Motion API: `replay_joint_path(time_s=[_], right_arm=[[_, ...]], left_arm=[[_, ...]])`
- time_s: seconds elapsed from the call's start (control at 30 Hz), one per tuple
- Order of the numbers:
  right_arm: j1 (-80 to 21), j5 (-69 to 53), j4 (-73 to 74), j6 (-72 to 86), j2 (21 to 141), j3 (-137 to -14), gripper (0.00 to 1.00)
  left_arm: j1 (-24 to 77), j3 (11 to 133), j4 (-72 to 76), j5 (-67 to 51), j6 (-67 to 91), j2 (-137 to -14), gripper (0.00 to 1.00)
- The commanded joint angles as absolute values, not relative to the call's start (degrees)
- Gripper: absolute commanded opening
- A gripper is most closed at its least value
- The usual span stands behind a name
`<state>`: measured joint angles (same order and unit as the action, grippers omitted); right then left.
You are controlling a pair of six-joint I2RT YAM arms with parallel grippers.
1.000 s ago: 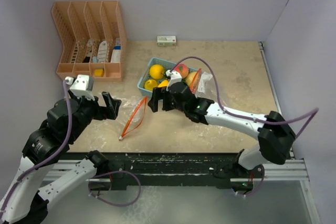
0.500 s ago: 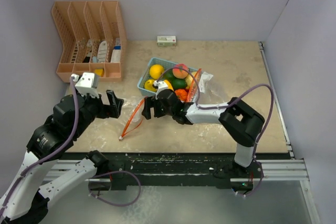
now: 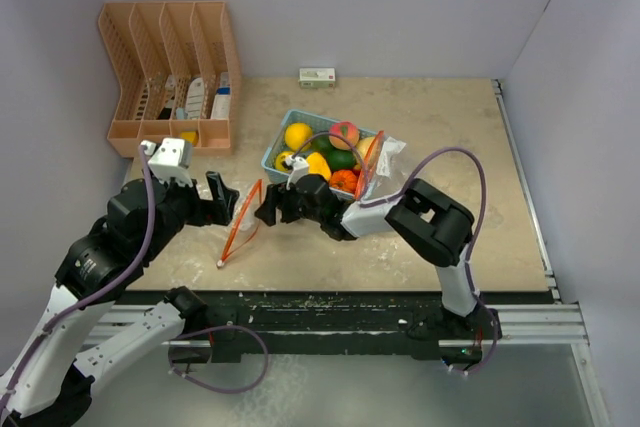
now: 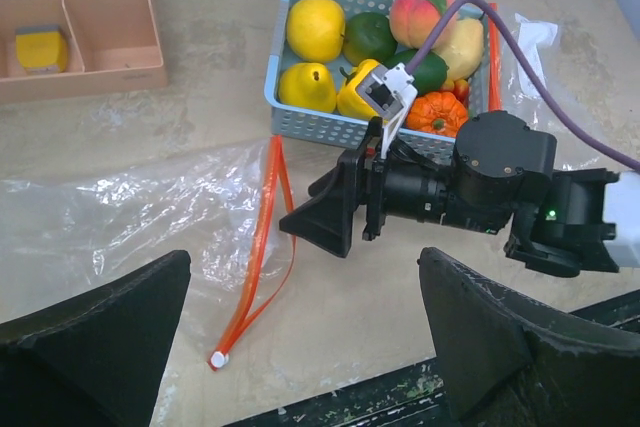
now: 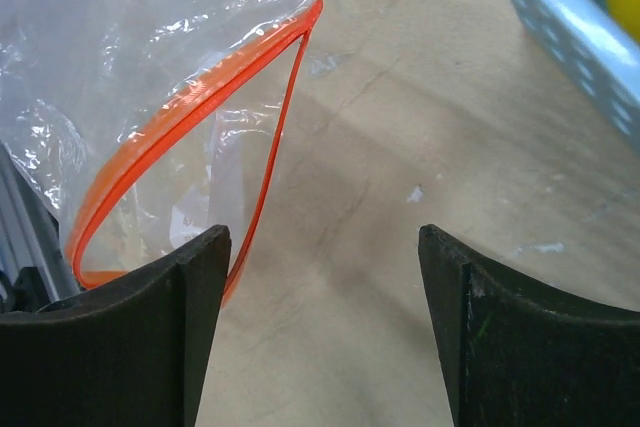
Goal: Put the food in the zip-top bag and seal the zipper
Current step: Pick up the zipper food storage bag at the center of the board.
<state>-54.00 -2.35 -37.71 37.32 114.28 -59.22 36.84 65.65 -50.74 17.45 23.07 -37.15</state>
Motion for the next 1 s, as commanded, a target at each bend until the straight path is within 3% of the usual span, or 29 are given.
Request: replay_joint_path(time_s=[0.0,0.37,0.8,0.9,0.97], right_arm=[[-54.32,-6.99,-52.50,41.28,116.81,-59.67,0.77],[-55.54,-8.85,-65.06,41.94,116.82,-54.91,0.75],[-56.25,-9.17,-60.89,42.54,122.97,-63.78,0.74],[-56.25,-9.59,-60.51,42.52,124.21,-65.77,0.66],[-56.25,-9.55,-60.55,42.54,124.62,-66.12,0.55]], left_arm=[[37.03,65.39,-49.02,16.27,24.42,-37.13,0.99],[37.09,64.85,-49.12,16.09,25.04,-36.85,0.99],[37.04,64.41,-48.81,15.76,24.45,-36.82,0.99],[37.09,64.44,-48.78,15.33,24.28,-36.46,0.99],[37.08,64.52,-48.65,15.00,24.25,-36.03,0.99]])
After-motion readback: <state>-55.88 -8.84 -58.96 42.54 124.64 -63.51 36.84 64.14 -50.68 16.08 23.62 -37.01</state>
